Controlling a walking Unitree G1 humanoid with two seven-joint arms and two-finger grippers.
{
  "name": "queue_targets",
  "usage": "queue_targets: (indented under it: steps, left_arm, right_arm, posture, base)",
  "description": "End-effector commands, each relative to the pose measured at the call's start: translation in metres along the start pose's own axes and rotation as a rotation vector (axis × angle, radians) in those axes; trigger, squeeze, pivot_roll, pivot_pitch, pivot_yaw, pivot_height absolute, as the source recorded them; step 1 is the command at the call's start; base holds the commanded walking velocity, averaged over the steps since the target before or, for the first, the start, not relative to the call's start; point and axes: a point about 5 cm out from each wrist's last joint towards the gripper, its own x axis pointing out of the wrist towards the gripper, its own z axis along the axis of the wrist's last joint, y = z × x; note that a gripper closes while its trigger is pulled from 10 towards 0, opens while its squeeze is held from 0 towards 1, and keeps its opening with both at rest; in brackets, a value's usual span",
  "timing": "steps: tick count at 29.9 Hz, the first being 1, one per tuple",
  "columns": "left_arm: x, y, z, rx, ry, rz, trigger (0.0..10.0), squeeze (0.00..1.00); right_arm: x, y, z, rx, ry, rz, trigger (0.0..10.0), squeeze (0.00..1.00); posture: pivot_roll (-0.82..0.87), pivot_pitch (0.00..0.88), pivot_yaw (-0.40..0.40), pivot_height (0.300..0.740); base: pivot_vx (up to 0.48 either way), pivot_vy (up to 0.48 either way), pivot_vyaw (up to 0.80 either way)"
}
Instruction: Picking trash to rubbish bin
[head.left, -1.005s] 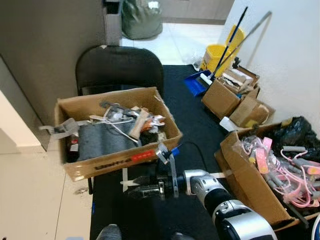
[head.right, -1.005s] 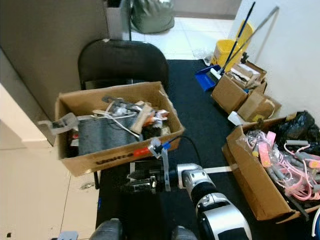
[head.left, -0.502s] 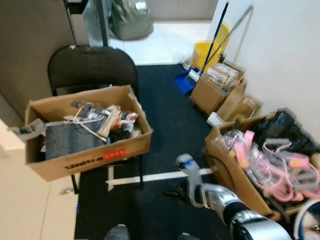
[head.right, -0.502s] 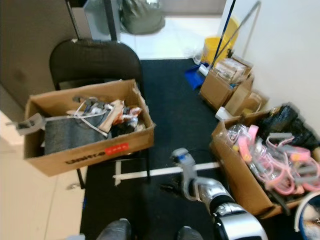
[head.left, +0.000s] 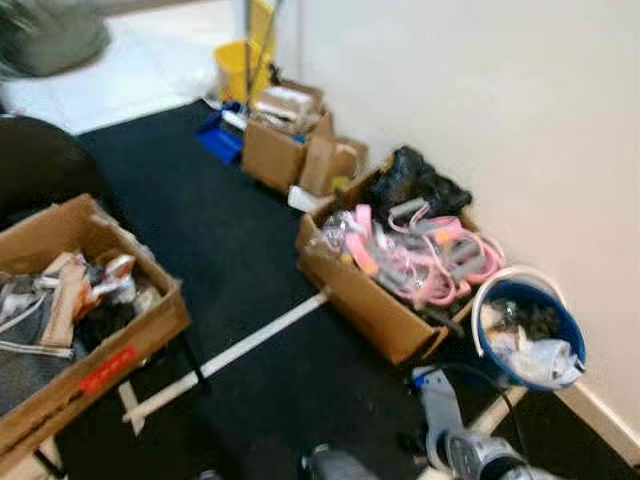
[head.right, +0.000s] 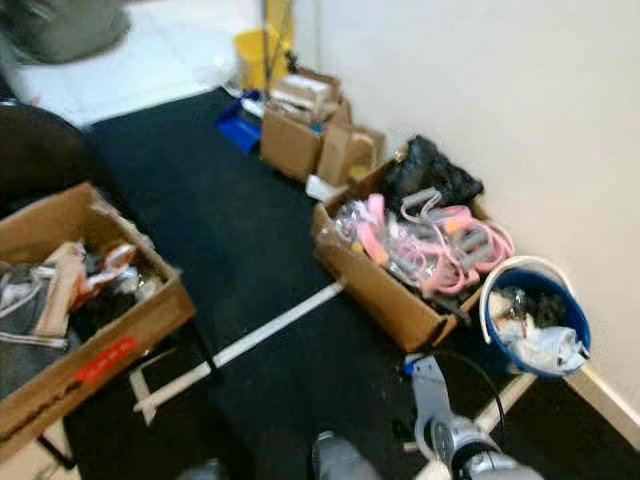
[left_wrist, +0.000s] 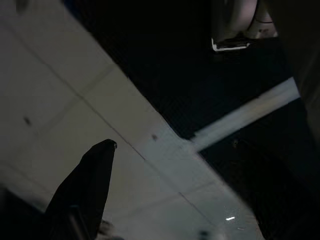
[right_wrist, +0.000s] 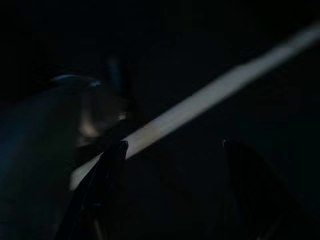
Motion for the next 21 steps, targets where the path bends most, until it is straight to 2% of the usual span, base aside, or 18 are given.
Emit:
queue_targets:
  steps: [1,2,3,6,9,15,21]
  left_arm:
    - [0.002,-0.005,0.021,0.028,-0.072,-0.028,10.0,0.00]
    - [0.004,0.004,0.043,0.055,-0.126,-0.013,10.0,0.00]
    - [0.004,0.009,0.053,0.061,-0.150,-0.007,10.0,0.00]
    - [0.005,0.010,0.065,0.144,-0.166,-0.024,10.0,0.00]
    - [0.005,0.009,0.068,0.192,-0.165,-0.032,10.0,0.00]
    - [0.005,0.006,0.070,0.194,-0.173,-0.041,10.0,0.00]
    - [0.005,0.002,0.060,0.179,-0.148,-0.041,10.0,0.00]
  right_arm:
    - [0.000,0.000,-0.012,0.016,0.039,-0.021,10.0,0.00]
    - [0.001,0.002,-0.012,0.008,0.033,-0.043,10.0,0.00]
    - [0.001,0.003,-0.010,0.017,0.022,-0.052,10.0,0.00]
    - [0.001,-0.001,-0.007,0.042,0.002,-0.095,10.0,0.00]
    - [0.000,-0.007,-0.006,0.053,-0.004,-0.138,10.0,0.00]
    - [-0.002,-0.012,-0.010,0.062,0.005,-0.173,10.0,0.00]
    - [0.002,0.004,-0.003,0.009,0.001,-0.136,10.0,0.00]
  posture:
    - [0.09,0.036,-0.049,0.740]
    - [0.07,0.040,-0.021,0.740]
    - [0.06,0.046,-0.012,0.740]
    - [0.03,0.053,0.013,0.740]
    - [0.02,0.056,0.029,0.740]
    - [0.04,0.045,0.022,0.740]
    - [0.06,0.018,-0.004,0.740]
  base:
    - [0.000,0.000,-0.80]
    - [0.000,0.000,-0.80]
    - [0.000,0.000,-0.80]
    - [0.000,0.000,-0.80]
    - [0.000,0.000,-0.80]
    - [0.000,0.000,-0.80]
    - [0.000,0.000,-0.80]
